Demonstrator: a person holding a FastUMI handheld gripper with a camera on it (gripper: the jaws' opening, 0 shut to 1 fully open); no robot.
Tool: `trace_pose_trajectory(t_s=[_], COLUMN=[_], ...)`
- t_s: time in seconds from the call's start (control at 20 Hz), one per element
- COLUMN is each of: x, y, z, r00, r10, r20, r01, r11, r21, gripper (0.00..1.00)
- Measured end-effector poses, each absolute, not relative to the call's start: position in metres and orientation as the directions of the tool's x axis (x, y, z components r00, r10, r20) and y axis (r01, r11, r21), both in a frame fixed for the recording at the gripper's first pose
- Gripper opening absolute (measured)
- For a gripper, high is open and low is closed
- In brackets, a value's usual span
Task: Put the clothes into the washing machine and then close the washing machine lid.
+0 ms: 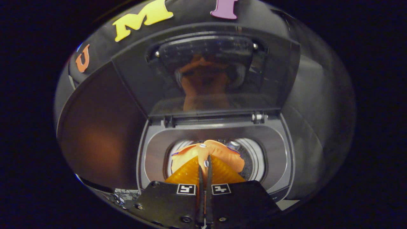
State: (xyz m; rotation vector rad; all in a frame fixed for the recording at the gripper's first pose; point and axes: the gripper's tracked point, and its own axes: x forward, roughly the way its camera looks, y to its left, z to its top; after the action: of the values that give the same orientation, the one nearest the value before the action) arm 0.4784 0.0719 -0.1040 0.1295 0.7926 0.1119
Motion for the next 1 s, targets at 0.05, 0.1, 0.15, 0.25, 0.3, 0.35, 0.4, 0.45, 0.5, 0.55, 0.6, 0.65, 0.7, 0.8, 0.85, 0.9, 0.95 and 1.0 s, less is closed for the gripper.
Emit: trace_pose_trajectory(t_s=[0.05,0.1,0.15,0.25,0.3,0.35,0.4,0.45,0.5,0.55,0.6,0.65,0.7,0.8,0.85,0.9,0.95,1.0], x=[0.476,0.472,0.470,0.470,0.469,0.468,0.469,0.468,0.468,0.468,0.468,0.468,0.468,0.465,0.466,0.466,0.466,0.468], y=[0.071,0.070,0.070,0.070,0.069,0.069,0.069,0.068,0.067,0.067,0.068,0.067,0.068,0.075,0.074,0.070,0.066,0.067], z=[-0.111,-0.114,-0.114,-0.113,-0.113,-0.112,-0.111,-0.111,-0.112,-0.115,-0.114,-0.114,-0.115,-0.114,-0.111,-0.112,-0.112,-0.111], r00=[0.673,0.652,0.640,0.620,0.610,0.605,0.603,0.601,0.597,0.595,0.596,0.593,0.593,0.593,0.604,0.616,0.629,0.636], r10=[0.147,0.145,0.144,0.131,0.122,0.114,0.109,0.104,0.100,0.098,0.098,0.093,0.100,0.117,0.105,0.092,0.079,0.068], r20=[-0.725,-0.744,-0.755,-0.773,-0.783,-0.788,-0.790,-0.792,-0.796,-0.798,-0.797,-0.800,-0.799,-0.797,-0.790,-0.782,-0.773,-0.769], r01=[-0.047,-0.041,-0.034,-0.011,-0.001,0.005,0.009,0.011,0.011,0.012,0.013,0.017,0.011,-0.006,-0.005,-0.003,0.004,0.011], r11=[0.987,0.987,0.987,0.987,0.988,0.989,0.990,0.990,0.991,0.991,0.991,0.992,0.991,0.990,0.992,0.993,0.995,0.995], r21=[0.157,0.156,0.160,0.159,0.154,0.147,0.144,0.138,0.132,0.131,0.131,0.128,0.132,0.141,0.129,0.115,0.105,0.098], gripper=[0.05,0.05,0.05,0.05,0.05,0.05,0.05,0.05,0.06,0.06,0.07,0.07,0.08,0.17,0.28,0.39,0.49,0.60])
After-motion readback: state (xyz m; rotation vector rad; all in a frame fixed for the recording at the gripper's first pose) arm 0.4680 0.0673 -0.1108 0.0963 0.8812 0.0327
